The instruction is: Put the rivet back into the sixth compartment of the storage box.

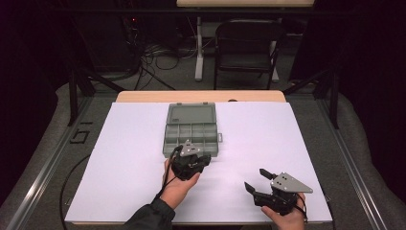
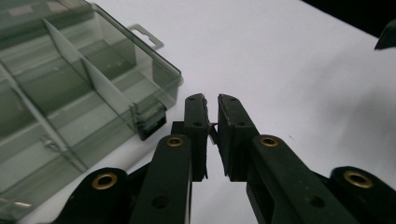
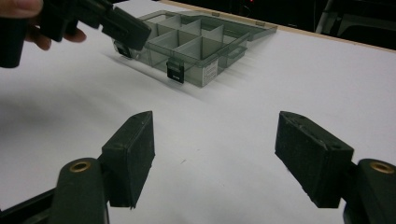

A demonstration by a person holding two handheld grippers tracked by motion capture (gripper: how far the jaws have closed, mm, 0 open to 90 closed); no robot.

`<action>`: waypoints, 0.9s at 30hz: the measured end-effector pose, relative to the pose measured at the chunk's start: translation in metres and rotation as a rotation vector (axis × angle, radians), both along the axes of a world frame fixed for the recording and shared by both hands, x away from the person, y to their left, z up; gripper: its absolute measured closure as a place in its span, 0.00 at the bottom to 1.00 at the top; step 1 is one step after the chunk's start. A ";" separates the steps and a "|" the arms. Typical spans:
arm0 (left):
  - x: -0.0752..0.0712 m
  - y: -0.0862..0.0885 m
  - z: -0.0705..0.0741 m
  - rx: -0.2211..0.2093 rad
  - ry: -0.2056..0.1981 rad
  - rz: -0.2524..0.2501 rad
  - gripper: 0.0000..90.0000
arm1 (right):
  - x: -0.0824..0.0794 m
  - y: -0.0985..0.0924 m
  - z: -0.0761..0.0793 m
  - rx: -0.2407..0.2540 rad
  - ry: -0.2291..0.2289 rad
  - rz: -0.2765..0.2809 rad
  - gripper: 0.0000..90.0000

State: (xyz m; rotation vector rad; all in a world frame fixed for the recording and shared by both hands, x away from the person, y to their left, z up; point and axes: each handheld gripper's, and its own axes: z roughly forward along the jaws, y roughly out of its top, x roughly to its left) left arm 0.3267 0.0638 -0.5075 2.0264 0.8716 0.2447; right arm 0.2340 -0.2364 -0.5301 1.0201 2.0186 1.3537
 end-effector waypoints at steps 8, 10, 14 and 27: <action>0.000 0.017 0.017 -0.016 -0.035 0.027 0.92 | 0.000 0.000 0.000 0.001 0.000 0.001 0.31; 0.001 0.022 0.020 -0.014 -0.041 0.033 0.92 | 0.000 0.000 0.000 0.000 -0.001 -0.001 0.31; 0.002 0.031 0.024 -0.019 -0.043 0.058 0.92 | 0.000 0.000 0.000 -0.002 -0.003 0.000 0.31; 0.012 0.056 0.026 -0.026 -0.047 0.138 0.92 | 0.000 0.000 0.000 -0.005 -0.001 0.002 0.31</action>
